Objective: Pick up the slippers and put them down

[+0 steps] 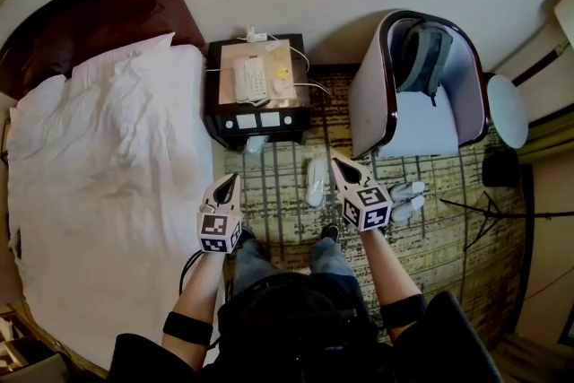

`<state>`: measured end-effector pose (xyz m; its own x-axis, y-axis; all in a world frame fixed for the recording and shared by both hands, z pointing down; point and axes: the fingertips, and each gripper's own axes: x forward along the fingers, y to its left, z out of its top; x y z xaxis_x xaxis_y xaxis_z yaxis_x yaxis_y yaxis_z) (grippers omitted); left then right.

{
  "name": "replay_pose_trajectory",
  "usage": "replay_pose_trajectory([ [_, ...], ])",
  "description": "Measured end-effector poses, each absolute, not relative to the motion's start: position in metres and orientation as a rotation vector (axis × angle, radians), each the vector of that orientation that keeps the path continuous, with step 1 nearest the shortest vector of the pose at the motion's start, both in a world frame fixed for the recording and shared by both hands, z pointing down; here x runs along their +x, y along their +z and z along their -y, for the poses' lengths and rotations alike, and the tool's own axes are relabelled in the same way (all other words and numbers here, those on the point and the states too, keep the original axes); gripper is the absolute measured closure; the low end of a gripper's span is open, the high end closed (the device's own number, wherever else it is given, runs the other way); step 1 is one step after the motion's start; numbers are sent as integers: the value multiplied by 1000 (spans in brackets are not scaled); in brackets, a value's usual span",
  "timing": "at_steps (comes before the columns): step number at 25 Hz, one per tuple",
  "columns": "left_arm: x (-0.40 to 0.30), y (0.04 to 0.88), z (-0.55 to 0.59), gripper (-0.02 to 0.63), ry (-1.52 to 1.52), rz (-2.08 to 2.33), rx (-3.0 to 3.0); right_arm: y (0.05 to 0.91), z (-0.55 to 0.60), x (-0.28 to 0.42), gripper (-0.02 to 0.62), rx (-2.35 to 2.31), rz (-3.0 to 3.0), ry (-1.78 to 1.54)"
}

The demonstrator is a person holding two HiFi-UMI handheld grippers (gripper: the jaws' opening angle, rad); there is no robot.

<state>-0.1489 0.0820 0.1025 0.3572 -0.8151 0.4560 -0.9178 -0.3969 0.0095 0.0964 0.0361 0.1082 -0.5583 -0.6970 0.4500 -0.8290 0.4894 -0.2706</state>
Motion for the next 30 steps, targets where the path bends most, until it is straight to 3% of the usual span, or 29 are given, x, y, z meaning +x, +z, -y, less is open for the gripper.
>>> replay_pose_trajectory([
  [9, -159, 125, -70, 604, 586, 1532, 2329, 130, -35, 74, 594, 1221, 2459, 709],
  [12, -162, 140, -65, 578, 580, 1486, 2304, 145, -32, 61, 594, 1192, 2448, 725],
  [17, -170, 189, -51, 472, 583, 1367, 2246, 188, -25, 30, 594, 1136, 2417, 761],
  [22, -189, 273, -26, 374, 560, 1291, 2148, 264, -14, -12, 594, 1063, 2391, 754],
  [30, -217, 480, 21, 296, 455, 1205, 1969, 429, 10, -64, 594, 989, 2347, 722],
])
